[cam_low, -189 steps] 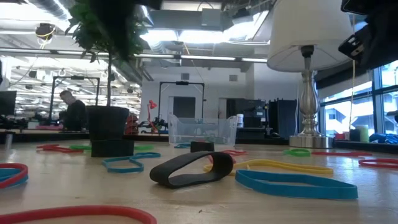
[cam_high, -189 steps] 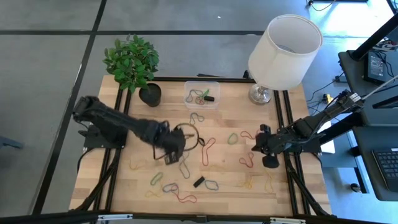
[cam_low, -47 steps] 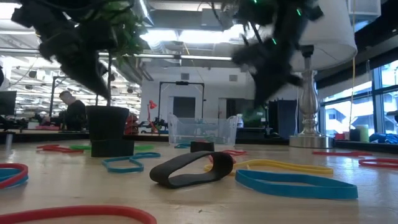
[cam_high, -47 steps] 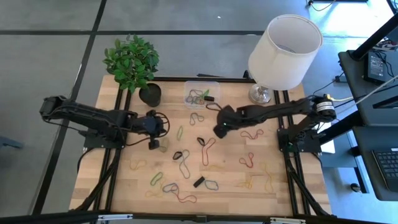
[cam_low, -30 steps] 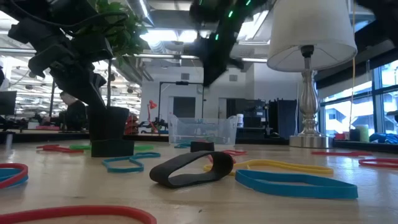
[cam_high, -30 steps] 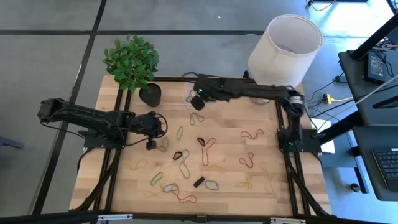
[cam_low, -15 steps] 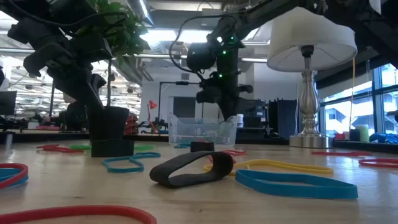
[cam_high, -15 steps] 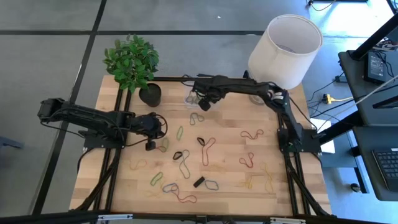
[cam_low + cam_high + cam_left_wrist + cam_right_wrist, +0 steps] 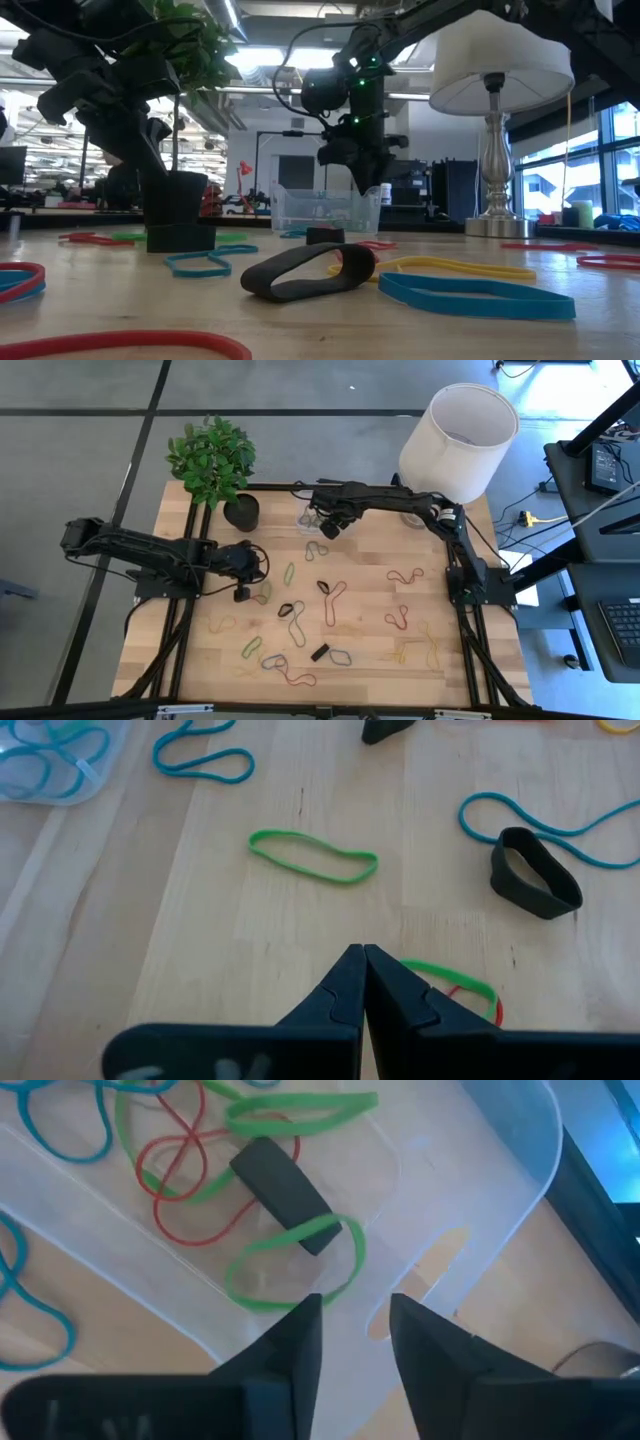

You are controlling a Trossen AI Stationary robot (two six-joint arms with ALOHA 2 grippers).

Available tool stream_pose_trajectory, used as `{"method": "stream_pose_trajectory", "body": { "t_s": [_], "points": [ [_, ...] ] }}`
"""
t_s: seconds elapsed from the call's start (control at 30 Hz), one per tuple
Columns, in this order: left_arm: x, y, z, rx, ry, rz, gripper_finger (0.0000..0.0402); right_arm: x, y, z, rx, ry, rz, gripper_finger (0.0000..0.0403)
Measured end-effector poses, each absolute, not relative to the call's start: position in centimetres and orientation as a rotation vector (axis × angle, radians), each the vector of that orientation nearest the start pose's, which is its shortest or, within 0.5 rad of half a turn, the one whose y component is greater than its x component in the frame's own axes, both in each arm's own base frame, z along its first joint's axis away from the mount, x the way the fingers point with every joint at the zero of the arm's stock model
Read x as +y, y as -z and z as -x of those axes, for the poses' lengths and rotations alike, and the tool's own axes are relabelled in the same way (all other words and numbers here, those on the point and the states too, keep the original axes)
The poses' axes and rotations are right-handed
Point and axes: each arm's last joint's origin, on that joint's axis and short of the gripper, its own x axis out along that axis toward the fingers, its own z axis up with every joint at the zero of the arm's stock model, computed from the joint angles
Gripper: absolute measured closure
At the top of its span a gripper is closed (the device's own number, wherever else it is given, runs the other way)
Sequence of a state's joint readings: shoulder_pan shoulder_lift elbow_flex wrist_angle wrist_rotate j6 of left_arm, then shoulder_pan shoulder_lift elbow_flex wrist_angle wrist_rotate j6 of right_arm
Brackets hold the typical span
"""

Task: Pick and place rubber bands into bin
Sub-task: Put the red rubber band into the transparent bin

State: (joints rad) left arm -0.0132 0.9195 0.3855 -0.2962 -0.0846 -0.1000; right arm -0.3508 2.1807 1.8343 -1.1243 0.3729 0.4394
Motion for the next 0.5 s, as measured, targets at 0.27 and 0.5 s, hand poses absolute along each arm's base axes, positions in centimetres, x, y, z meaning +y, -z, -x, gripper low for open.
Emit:
{"method": "stream_pose_trajectory", "body": {
  "t_s": [0.27,0.5],
  "points": [
    [0.0,-17.1,-16.8,0.813,-0.107,0.045,0.0399,-14.7,-21.6,-39.8,1.330,0.895,-0.293,0.0285],
    [-0.4,-19.2,-17.8,0.748,-0.130,0.046,0.0400,-11.8,-27.4,-39.3,1.149,0.823,-0.150,0.0327]
  ]
}}
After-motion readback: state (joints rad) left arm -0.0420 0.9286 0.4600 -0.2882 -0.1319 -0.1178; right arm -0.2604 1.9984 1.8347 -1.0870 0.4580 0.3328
